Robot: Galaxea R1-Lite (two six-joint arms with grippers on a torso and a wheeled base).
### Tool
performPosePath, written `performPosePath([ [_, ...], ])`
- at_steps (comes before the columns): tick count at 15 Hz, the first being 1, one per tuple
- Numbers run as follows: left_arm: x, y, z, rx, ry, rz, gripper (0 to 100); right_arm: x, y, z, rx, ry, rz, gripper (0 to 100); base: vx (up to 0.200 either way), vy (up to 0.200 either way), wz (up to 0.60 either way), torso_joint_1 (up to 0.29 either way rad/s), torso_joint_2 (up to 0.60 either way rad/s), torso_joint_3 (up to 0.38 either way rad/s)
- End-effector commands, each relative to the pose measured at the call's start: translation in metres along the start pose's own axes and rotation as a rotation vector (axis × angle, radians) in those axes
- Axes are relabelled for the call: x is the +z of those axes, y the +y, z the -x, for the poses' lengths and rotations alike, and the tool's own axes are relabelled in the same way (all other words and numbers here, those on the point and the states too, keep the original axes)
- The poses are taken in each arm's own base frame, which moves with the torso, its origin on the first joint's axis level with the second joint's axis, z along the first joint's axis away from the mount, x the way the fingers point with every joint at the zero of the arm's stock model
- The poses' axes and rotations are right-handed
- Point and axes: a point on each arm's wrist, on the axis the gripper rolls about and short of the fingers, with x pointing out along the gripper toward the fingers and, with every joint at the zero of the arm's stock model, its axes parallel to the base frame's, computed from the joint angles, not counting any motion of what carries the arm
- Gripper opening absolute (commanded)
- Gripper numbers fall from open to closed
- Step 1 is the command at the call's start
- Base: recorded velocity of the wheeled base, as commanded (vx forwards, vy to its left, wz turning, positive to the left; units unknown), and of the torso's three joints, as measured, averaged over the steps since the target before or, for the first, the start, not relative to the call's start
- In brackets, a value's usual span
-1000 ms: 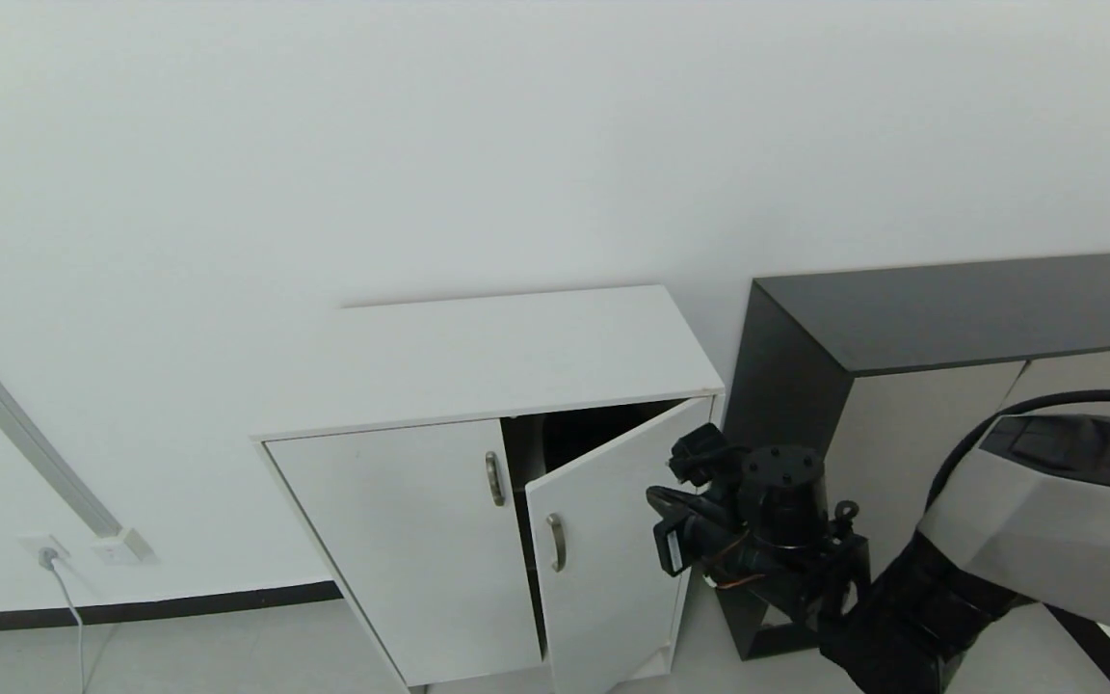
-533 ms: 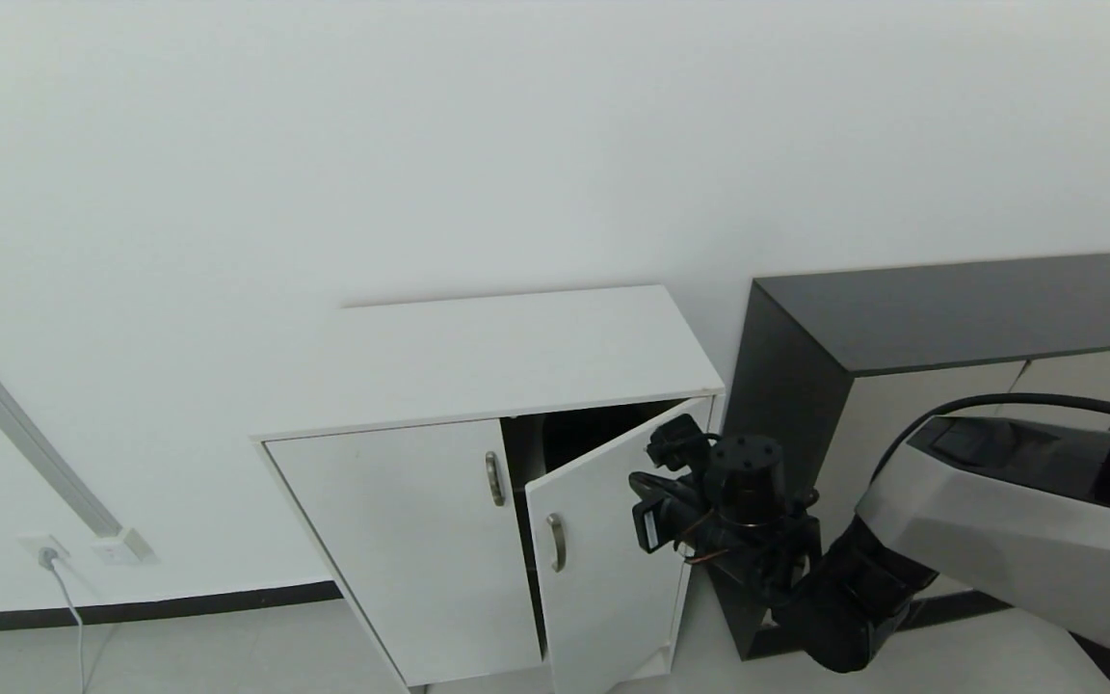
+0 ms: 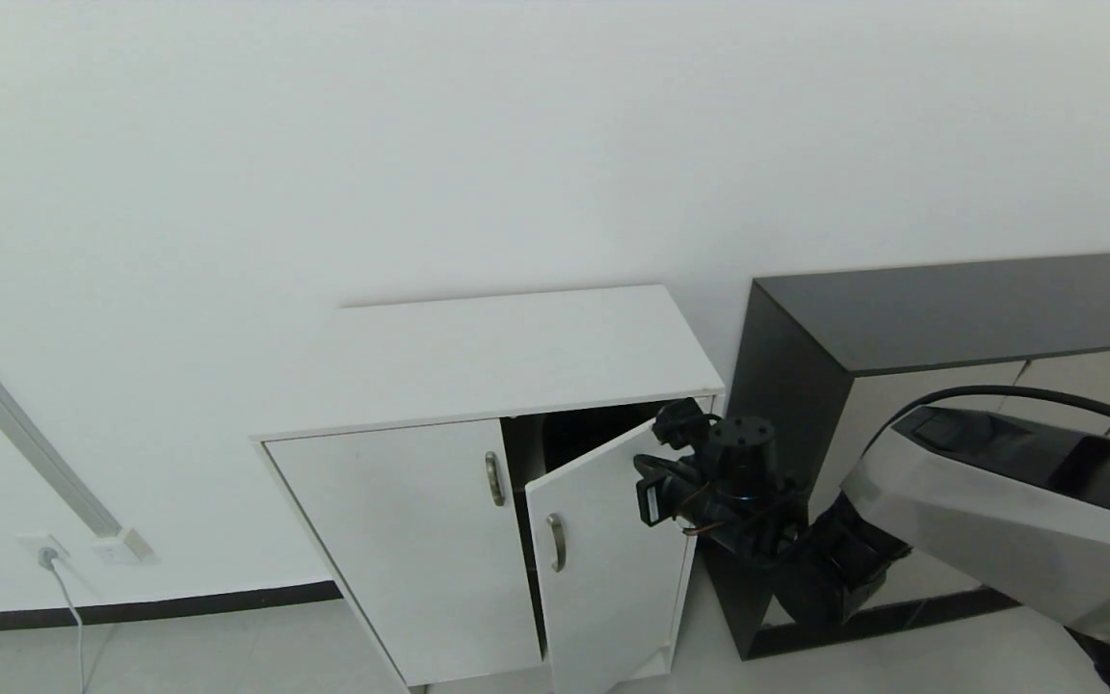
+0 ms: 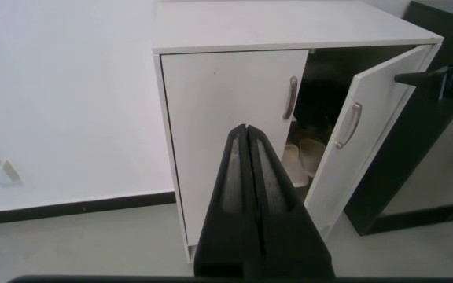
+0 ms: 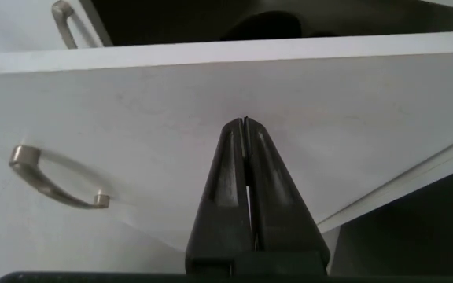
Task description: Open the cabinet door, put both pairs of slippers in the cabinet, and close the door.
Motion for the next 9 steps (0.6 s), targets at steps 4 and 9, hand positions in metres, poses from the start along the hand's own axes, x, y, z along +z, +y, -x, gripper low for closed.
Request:
performPosePath([
  [4,0.0,0.0,0.0,0.0,0.001,0.002,0,0.004,-0.009,-0.014,-0.014,-0.003,-0.041,0,0.0,0.0,0.0,0.0,0.0,0.0],
  [9,0.0,0.0,0.0,0.0,0.001,0.002,0,0.008,-0.01,-0.025,-0.018,-0.003,-0.046,0,0.0,0.0,0.0,0.0,0.0,0.0],
])
